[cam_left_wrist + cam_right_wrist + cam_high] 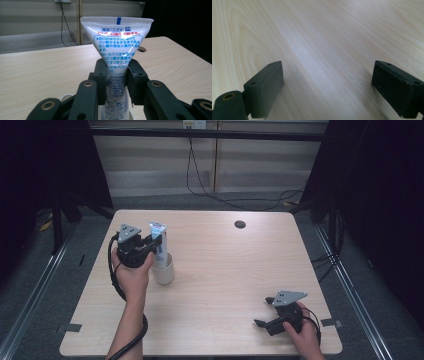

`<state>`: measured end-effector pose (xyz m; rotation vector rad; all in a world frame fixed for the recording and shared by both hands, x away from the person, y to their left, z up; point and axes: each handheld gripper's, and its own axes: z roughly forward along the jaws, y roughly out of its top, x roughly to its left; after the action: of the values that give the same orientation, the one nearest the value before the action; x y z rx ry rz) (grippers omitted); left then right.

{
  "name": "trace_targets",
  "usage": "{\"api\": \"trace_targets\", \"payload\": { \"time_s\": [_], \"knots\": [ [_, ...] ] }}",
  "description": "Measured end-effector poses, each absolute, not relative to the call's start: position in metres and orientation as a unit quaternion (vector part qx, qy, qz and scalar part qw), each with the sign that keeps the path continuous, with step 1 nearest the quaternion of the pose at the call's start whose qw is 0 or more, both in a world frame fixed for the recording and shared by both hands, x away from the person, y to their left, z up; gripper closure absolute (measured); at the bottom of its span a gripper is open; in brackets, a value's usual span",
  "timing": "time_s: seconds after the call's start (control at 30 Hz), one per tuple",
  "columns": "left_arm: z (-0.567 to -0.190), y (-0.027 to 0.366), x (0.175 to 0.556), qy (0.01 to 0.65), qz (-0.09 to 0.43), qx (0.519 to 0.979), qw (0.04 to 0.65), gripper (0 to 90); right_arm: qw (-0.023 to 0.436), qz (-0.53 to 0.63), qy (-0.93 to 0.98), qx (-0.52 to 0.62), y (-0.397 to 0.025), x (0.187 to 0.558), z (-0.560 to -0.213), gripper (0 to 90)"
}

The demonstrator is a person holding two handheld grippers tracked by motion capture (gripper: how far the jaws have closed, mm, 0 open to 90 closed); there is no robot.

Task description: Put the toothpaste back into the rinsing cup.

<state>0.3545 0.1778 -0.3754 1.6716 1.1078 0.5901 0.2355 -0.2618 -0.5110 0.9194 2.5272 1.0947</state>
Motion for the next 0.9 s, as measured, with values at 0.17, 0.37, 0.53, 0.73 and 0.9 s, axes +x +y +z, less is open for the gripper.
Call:
{"api": "trace_targets", "payload": {
  "time_s": [0.17, 0.37, 0.53, 0.73, 0.9],
  "knots": [
    [-0.380, 0.175, 0.354, 0.459, 0.243, 0.692, 0.502, 72.3, 0.119, 0.374, 0.864, 0.314, -0.262, 0.235, -0.511, 10.1],
    [-0.382, 0.174, 0.354, 0.455, 0.244, 0.695, 0.500, 72.1, 0.119, 0.374, 0.864, 0.315, -0.262, 0.235, -0.511, 10.1],
    [-0.386, 0.173, 0.354, 0.453, 0.243, 0.697, 0.499, 72.0, 0.119, 0.374, 0.864, 0.314, -0.262, 0.235, -0.511, 10.1],
    [-0.390, 0.173, 0.353, 0.456, 0.245, 0.699, 0.494, 72.0, 0.119, 0.374, 0.864, 0.314, -0.262, 0.235, -0.511, 10.0],
    [-0.396, 0.174, 0.353, 0.453, 0.247, 0.704, 0.488, 71.9, 0.119, 0.374, 0.864, 0.314, -0.262, 0.235, -0.511, 10.1]
  ]
}}
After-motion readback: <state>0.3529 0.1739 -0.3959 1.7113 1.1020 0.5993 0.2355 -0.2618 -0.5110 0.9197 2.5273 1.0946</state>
